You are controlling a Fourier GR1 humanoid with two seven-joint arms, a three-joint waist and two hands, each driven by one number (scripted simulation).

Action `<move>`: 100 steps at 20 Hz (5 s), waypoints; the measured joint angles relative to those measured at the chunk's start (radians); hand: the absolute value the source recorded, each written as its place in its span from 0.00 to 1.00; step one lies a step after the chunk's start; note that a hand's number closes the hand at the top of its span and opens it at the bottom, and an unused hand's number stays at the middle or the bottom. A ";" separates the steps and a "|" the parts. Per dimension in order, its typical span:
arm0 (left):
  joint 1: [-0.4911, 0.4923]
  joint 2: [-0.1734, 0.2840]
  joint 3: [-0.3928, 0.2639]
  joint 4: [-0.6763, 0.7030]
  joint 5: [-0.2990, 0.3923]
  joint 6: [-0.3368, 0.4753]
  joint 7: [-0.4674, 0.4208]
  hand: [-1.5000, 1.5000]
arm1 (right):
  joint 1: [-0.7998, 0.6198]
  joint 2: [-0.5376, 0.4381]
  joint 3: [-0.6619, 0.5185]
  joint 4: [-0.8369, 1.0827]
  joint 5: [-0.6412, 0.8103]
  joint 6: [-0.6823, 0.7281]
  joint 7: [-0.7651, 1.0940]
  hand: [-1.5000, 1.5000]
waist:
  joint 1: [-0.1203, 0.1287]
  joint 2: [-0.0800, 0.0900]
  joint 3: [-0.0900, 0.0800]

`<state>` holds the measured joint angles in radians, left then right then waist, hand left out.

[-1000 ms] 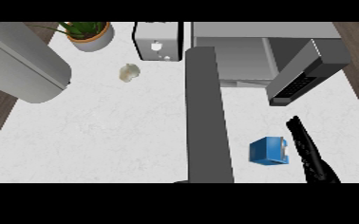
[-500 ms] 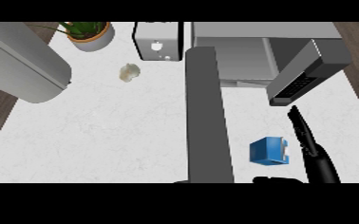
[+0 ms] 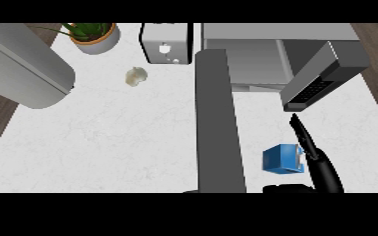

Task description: Pick up the milk, place it into the microwave and close the microwave

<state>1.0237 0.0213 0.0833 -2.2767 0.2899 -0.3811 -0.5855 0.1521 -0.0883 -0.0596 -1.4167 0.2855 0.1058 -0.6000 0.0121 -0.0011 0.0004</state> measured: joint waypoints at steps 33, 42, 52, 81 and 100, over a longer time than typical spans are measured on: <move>-0.019 -0.004 0.051 0.047 0.039 -0.088 -0.001 0.00 | -0.523 -0.066 -0.170 0.906 0.121 -0.312 -0.426 1.00 | 0.025 0.009 0.002; -0.021 -0.007 0.085 0.063 0.077 -0.113 0.014 0.00 | -0.635 -0.056 -0.154 0.976 0.105 -0.227 -0.456 1.00 | 0.012 0.004 0.001; -0.051 -0.009 0.156 0.093 0.109 -0.133 0.047 0.00 | -0.682 -0.019 -0.103 0.767 0.127 -0.283 -0.278 1.00 | -0.009 0.001 -0.001; -0.292 0.065 0.225 0.236 0.112 -0.135 0.151 0.00 | -1.137 -0.115 -0.268 1.185 0.168 -0.688 -0.001 0.00 | 0.086 0.049 0.003; -0.360 0.050 0.133 0.248 0.008 -0.160 0.155 0.00 | -1.148 -0.099 -0.313 1.273 0.134 -0.534 -0.124 0.00 | 0.087 0.043 0.005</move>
<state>0.6635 0.0712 0.2158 -2.0285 0.2978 -0.5409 -0.4304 -0.9959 -0.1875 -0.3723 -0.1435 0.4195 -0.4279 -0.7244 0.0993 0.0422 0.0051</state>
